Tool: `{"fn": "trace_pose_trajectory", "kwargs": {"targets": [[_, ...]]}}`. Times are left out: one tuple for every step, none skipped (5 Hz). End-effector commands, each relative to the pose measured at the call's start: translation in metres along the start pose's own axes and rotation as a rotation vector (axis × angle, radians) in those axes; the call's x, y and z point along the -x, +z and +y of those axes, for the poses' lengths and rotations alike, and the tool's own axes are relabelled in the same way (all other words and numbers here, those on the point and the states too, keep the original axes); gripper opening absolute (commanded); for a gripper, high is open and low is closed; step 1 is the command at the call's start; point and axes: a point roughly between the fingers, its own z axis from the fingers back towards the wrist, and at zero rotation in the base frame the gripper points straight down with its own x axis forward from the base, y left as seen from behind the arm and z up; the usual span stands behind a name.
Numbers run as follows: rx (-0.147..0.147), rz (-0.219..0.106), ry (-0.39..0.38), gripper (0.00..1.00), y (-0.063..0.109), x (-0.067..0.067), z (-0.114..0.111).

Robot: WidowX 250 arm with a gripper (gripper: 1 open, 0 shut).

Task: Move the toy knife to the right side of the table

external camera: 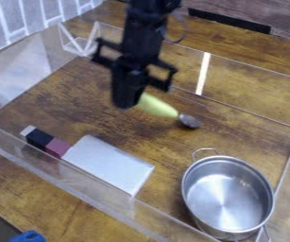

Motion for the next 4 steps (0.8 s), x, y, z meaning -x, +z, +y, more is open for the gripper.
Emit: {"fn": "trace_pose_trajectory", "kwargs": {"targets": [[0.007, -0.088, -0.033, 0.0, 0.038, -0.01, -0.027], [0.012, -0.099, -0.068, 0.0, 0.043, -0.029, -0.045], [-0.008, -0.111, -0.195, 0.0, 0.043, -0.038, -0.063], [-0.029, -0.113, -0.324, 0.0, 0.038, -0.044, -0.074]]}}
